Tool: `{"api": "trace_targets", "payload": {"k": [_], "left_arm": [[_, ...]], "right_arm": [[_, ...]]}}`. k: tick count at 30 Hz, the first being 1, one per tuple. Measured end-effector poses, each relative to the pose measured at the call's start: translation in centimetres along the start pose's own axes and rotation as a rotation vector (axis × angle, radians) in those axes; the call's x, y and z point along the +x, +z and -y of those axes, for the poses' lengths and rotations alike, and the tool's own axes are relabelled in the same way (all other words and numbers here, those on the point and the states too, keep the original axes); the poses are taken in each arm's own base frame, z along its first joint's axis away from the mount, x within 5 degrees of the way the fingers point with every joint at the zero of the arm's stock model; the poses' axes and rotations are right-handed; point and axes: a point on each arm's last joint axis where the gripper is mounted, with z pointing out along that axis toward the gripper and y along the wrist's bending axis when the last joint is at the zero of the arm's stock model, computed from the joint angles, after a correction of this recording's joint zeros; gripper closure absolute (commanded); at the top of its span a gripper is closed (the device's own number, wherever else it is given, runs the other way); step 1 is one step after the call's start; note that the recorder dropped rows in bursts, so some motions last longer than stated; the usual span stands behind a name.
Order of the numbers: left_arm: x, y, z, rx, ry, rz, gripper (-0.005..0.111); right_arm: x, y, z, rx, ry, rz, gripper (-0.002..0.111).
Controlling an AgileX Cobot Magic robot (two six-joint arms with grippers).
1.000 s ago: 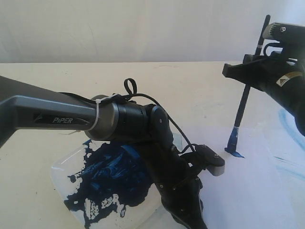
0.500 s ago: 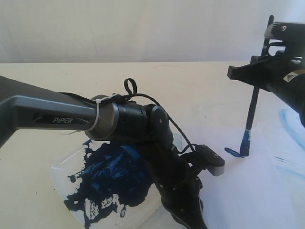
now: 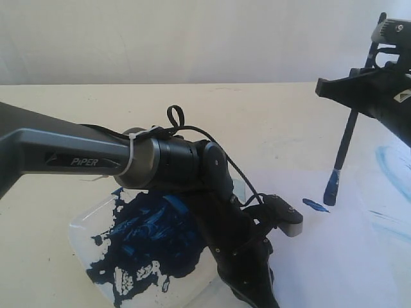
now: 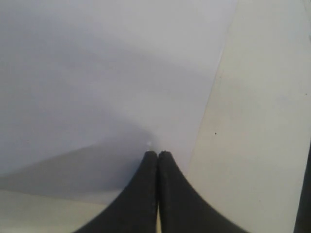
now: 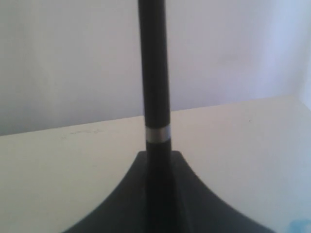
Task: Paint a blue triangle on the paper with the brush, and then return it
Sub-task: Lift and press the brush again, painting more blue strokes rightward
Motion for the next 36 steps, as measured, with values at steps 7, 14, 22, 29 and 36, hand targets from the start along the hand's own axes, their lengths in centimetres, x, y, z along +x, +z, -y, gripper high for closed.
{"api": "trace_targets", "payload": {"k": [7, 14, 22, 29, 36], "left_arm": [[0.0, 0.0, 0.0, 0.000, 0.000, 0.000, 0.107], [0.0, 0.0, 0.0, 0.000, 0.000, 0.000, 0.107], [0.0, 0.0, 0.0, 0.000, 0.000, 0.000, 0.107], [0.0, 0.0, 0.0, 0.000, 0.000, 0.000, 0.107], [0.0, 0.0, 0.0, 0.000, 0.000, 0.000, 0.107]], "right_arm": [[0.4, 0.7, -0.6, -0.064, 0.020, 0.033, 0.108], [1.5, 1.4, -0.6, -0.064, 0.017, -0.001, 0.108], [1.6, 1.4, -0.6, -0.065, 0.003, -0.002, 0.108], [1.7, 1.4, -0.5, -0.045, -0.023, -0.022, 0.108], [1.8, 1.3, -0.4, -0.041, -0.053, -0.043, 0.108]]}}
